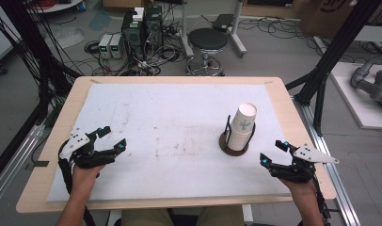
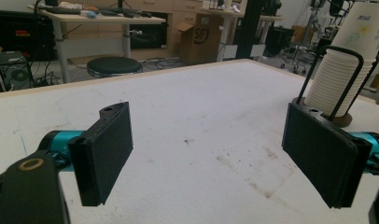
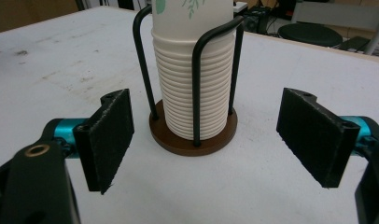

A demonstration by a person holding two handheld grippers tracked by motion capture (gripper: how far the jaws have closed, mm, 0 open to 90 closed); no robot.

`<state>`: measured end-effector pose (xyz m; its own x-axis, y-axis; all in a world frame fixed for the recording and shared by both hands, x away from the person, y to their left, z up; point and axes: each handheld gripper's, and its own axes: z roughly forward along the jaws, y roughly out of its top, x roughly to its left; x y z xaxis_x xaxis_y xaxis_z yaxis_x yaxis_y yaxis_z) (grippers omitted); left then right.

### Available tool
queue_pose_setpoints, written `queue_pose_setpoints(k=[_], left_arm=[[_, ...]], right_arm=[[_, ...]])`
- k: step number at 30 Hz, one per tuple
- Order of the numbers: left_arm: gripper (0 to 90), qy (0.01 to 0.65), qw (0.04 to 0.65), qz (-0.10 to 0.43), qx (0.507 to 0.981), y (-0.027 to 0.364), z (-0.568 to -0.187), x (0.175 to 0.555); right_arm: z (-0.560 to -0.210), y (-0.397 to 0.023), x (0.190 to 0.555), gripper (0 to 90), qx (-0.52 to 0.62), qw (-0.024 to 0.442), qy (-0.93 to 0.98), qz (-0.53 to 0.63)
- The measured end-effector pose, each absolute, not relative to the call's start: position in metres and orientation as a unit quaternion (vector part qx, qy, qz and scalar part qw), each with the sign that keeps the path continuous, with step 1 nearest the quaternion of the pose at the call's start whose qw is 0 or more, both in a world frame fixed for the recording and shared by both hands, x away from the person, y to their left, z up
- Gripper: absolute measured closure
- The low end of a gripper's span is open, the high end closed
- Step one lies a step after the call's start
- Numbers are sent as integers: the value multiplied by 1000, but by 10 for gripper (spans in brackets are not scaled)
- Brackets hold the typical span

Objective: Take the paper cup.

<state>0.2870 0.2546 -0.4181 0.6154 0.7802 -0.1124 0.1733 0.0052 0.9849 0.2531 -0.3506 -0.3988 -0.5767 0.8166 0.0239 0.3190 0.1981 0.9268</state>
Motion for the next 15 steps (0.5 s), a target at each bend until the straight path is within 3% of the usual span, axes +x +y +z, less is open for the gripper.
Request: queue_pose_setpoints(k=[15], left_arm=[[153, 372, 610, 237, 658, 254, -421, 292]], right_arm=[[-397, -350, 254, 194, 389, 241, 731, 506]])
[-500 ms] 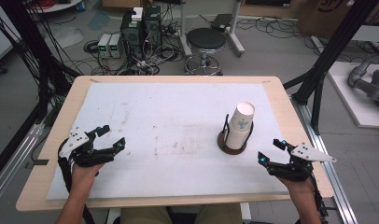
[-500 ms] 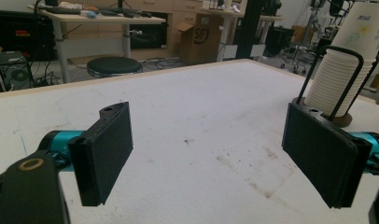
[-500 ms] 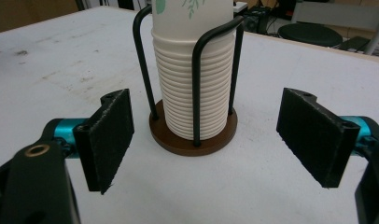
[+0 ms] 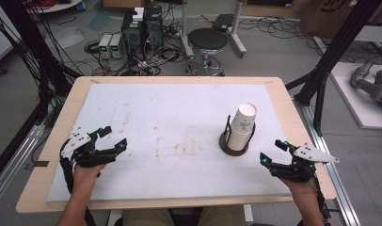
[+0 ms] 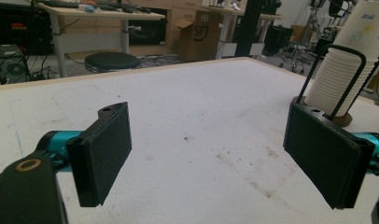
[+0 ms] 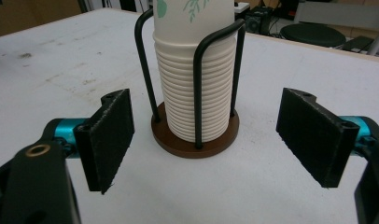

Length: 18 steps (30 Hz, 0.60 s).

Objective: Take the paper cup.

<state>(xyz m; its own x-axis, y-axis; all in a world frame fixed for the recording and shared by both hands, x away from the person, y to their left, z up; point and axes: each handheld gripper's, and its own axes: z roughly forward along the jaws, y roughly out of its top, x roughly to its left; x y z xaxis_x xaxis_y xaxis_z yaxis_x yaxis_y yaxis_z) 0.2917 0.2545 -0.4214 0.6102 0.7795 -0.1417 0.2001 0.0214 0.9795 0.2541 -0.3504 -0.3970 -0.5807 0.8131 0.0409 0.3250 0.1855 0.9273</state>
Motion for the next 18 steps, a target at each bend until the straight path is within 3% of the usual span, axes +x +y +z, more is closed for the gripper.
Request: queue_pose_setpoints(k=[18], left_arm=[[157, 356, 615, 223, 668, 247, -419, 288]], right_arm=[[-376, -344, 249, 193, 387, 212, 728, 525]])
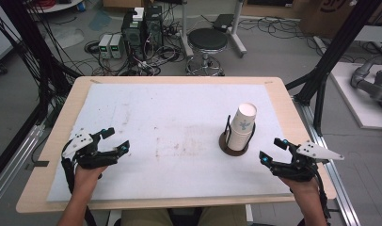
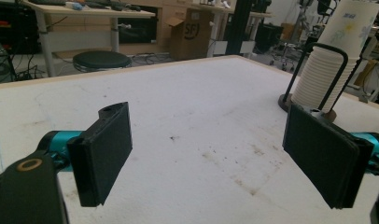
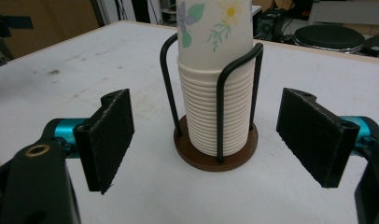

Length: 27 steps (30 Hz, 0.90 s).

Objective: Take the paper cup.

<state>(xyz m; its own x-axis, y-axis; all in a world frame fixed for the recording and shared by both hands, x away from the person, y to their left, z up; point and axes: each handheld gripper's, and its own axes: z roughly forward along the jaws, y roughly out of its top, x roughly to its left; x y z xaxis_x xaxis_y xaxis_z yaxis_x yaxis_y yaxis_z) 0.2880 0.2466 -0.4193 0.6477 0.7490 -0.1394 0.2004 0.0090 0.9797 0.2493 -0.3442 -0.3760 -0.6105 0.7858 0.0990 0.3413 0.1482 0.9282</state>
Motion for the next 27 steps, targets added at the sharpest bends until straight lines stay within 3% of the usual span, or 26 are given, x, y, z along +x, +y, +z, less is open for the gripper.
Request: queue_pose_setpoints(k=[27], left_arm=[[157, 348, 617, 218, 671, 245, -420, 288]], right_arm=[[-322, -332, 259, 194, 354, 227, 742, 523]])
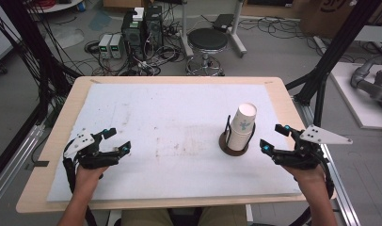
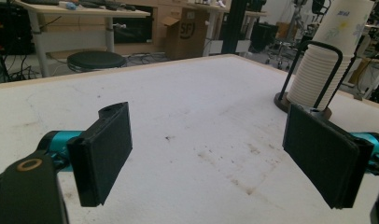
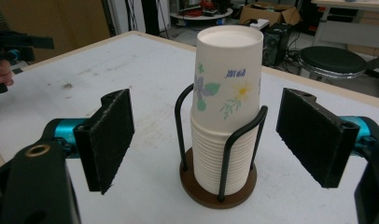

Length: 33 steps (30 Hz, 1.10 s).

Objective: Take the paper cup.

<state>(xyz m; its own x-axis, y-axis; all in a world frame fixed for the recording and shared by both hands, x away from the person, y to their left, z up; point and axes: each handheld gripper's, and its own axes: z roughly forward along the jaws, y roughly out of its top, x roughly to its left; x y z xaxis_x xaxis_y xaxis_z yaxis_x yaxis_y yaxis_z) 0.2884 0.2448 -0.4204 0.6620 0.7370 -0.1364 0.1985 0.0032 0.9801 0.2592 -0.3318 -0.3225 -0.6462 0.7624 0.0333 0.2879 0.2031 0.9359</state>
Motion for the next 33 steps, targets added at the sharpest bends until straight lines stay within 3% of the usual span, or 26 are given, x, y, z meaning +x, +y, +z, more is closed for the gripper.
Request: queue_pose_setpoints(k=[14, 33], left_arm=[[157, 346, 619, 215, 672, 244, -421, 289], [157, 346, 620, 210, 672, 244, -422, 289]], right_arm=[[-302, -323, 283, 194, 346, 229, 757, 505], [-302, -294, 339, 194, 351, 209, 790, 458]])
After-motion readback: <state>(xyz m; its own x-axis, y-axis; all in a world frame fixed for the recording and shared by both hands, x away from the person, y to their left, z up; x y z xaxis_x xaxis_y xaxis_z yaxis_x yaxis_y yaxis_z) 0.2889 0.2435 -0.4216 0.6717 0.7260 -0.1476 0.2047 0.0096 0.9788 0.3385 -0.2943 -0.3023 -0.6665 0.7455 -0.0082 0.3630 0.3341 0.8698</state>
